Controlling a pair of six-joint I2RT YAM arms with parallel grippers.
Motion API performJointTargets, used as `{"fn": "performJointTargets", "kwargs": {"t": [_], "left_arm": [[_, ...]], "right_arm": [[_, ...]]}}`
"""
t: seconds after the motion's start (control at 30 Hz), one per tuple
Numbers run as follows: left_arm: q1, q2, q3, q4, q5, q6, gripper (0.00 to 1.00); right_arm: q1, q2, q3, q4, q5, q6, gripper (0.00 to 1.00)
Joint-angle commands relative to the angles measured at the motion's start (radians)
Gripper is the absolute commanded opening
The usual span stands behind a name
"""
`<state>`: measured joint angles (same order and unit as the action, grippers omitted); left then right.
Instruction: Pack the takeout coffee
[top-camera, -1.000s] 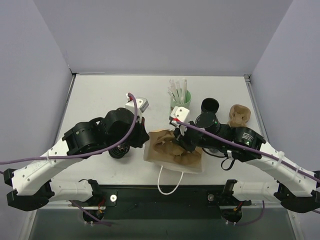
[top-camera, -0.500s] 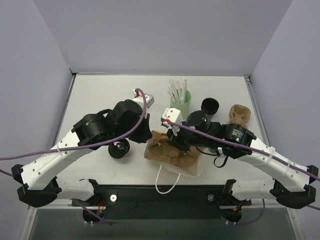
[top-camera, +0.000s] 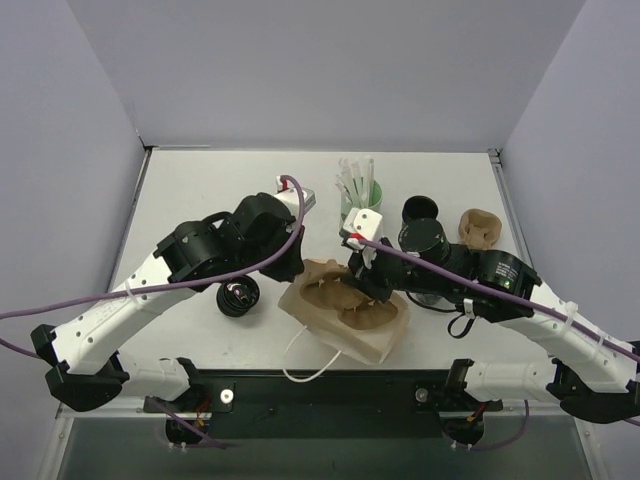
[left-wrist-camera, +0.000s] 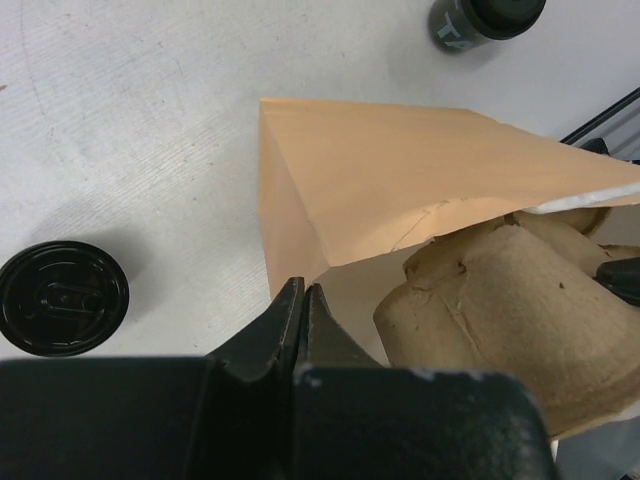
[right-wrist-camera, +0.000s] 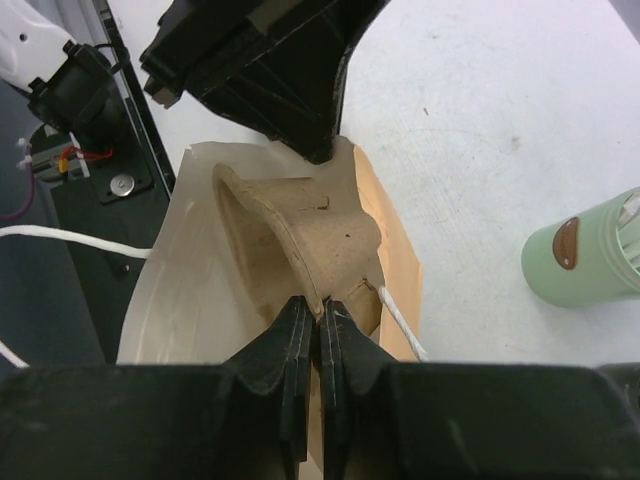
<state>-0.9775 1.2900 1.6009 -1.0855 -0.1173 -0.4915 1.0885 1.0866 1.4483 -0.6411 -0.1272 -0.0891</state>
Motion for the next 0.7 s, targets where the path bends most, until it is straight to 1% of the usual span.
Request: {"fn": "performJointTargets", "kwargs": {"t": [0.0, 0.03, 0.13, 0.17, 0.23, 0.27, 0.37, 0.43, 0.47, 0.53, 0.57, 0.63, 0.67], "left_arm": [[0.014, -0.029, 0.001, 0.076, 0.025, 0.045, 0.00], [0.016, -0.028, 0.005, 0.084, 0.030, 0.044, 0.00], [0.016, -0.014, 0.033, 0.066, 0.041, 0.042, 0.00], [0.017, -0.009, 0.039, 0.056, 0.039, 0.025, 0.00], [0.016, 0.000, 0.054, 0.020, 0.036, 0.002, 0.00], [0.017, 0.000, 0.053, 0.016, 0.034, -0.015, 0.00], [0.017, -0.017, 0.015, 0.032, 0.044, -0.016, 0.00], [0.017, -0.020, 0.011, 0.035, 0.033, -0.013, 0.04], [0.017, -0.018, 0.020, 0.036, 0.021, -0.012, 0.14], [0.020, -0.008, 0.042, 0.035, 0.007, 0.001, 0.26], [0.023, -0.003, 0.080, 0.029, -0.016, 0.011, 0.36], [0.029, 0.018, 0.128, -0.003, -0.047, 0.025, 0.43], [0.034, 0.028, 0.187, -0.022, -0.089, 0.028, 0.46]], "right_arm": [[-0.015, -0.014, 0.024, 0.049, 0.086, 0.028, 0.00], [-0.016, -0.019, 0.017, 0.057, 0.121, 0.058, 0.00], [-0.035, -0.039, -0.028, 0.101, 0.124, 0.089, 0.00], [-0.042, -0.043, -0.054, 0.135, 0.115, 0.089, 0.00], [-0.096, -0.056, -0.084, 0.173, 0.084, 0.129, 0.00], [-0.116, -0.059, -0.103, 0.220, 0.049, 0.153, 0.00], [-0.191, -0.057, -0.146, 0.293, 0.006, 0.201, 0.00], [-0.217, -0.045, -0.140, 0.310, -0.003, 0.218, 0.00], [-0.223, -0.041, -0.134, 0.313, -0.006, 0.230, 0.00], [-0.237, -0.030, -0.108, 0.311, -0.014, 0.238, 0.00], [-0.240, -0.027, -0.098, 0.305, -0.015, 0.242, 0.00], [-0.249, -0.021, -0.083, 0.297, -0.023, 0.242, 0.00], [-0.257, -0.019, -0.078, 0.290, -0.025, 0.244, 0.00]]}}
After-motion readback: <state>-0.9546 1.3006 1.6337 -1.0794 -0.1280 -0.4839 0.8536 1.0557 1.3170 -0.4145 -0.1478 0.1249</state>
